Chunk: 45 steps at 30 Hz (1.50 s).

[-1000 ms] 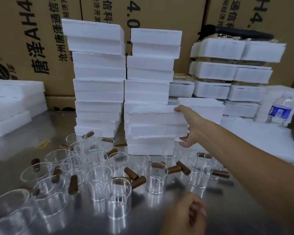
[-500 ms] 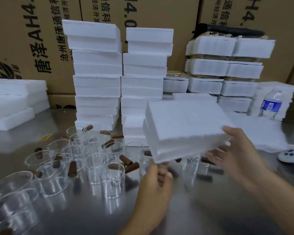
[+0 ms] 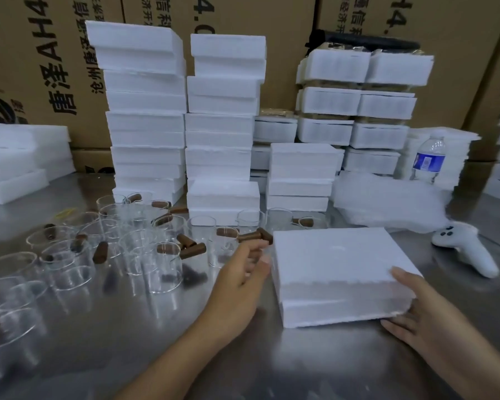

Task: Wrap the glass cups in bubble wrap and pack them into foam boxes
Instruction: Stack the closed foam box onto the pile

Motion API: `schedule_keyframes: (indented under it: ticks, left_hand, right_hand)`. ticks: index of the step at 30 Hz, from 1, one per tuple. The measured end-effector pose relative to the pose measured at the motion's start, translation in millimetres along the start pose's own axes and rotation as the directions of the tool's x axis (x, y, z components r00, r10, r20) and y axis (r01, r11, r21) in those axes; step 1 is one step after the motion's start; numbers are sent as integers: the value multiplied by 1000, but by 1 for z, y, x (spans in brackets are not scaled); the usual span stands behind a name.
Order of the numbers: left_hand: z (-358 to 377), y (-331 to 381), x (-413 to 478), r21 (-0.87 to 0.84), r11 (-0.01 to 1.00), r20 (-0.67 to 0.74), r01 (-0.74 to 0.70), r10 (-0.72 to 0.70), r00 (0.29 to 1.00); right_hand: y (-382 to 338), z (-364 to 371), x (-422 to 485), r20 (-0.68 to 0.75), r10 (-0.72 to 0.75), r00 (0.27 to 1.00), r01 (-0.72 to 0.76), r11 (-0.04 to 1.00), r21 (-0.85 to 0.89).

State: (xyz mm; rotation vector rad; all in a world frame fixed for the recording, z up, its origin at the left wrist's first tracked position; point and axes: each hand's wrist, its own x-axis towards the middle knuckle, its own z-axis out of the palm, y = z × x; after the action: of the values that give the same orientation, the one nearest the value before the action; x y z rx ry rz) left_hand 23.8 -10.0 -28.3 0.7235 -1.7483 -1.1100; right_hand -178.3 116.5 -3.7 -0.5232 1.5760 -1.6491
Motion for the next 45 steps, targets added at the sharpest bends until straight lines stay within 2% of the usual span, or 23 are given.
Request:
schedule_keyframes:
  ticks: [3, 8, 11, 13, 16, 19, 23, 25, 27, 30, 33, 35, 37, 39, 41, 43, 45]
  left_hand:
    - [12, 5, -6, 21, 999, 85, 27, -29, 996]
    - [24, 12, -13, -34, 990, 77, 135, -132, 988]
    - [27, 12, -16, -35, 988, 70, 153, -150, 986]
    - [27, 12, -15, -54, 986, 69, 161, -157, 985]
    - [22, 11, -16, -92, 978, 105, 185, -175, 979]
    - [17, 10, -16, -85, 976, 145, 199, -186, 972]
    - [1, 10, -18, -6, 980, 169, 197, -193, 966]
    - [-12, 9, -18, 38, 983, 125, 182, -185, 975]
    - [-27, 11, -16, 10, 985, 13, 171, -171, 985]
    - [-49, 21, -13, -169, 970, -182, 175, -205, 962]
    - [-71, 30, -12, -375, 903, -259, 209, -318, 912]
    - [-85, 32, -14, -422, 876, -263, 233, -365, 893]
    - [-96, 29, -15, -404, 872, -240, 277, -393, 888]
    - [-102, 24, -18, -331, 885, -201, 328, -406, 891]
    - [-103, 19, -23, -176, 915, -199, 363, -394, 897]
    - [-102, 12, -28, -16, 936, -221, 351, -346, 912]
    - [-100, 10, -32, 26, 942, -236, 335, -320, 918]
  right_hand:
    - [-3, -3, 3, -48, -58, 997, 52, 991, -124]
    - [-1, -6, 3, -52, -247, 968, 223, 932, -286]
    - [-3, -5, -2, -13, -443, 896, 409, 838, -362]
    - [-5, -2, -5, -21, -535, 845, 482, 777, -404]
    - [-9, 5, -10, -32, -590, 807, 538, 755, -375]
    - [-17, 20, -17, -49, -672, 739, 628, 713, -311]
    - [-33, 51, -31, 52, -753, 656, 741, 630, -233]
    - [-35, 69, -38, 129, -759, 638, 768, 616, -174]
    - [-33, 86, -45, 232, -775, 589, 808, 567, -159]
    - [-23, 108, -51, 446, -737, 508, 861, 451, -235]
    - [-7, 126, -55, 661, -610, 437, 897, 244, -368]
    - [5, 137, -56, 753, -544, 369, 919, 94, -383]
    - [15, 150, -55, 813, -484, 325, 932, 17, -362]
    - [24, 160, -52, 863, -396, 314, 937, -18, -349]
    - [29, 164, -46, 903, -304, 303, 944, -32, -328]
    - [28, 162, -38, 923, -247, 293, 953, 5, -301]
    - [22, 157, -29, 904, -265, 337, 942, 89, -325]
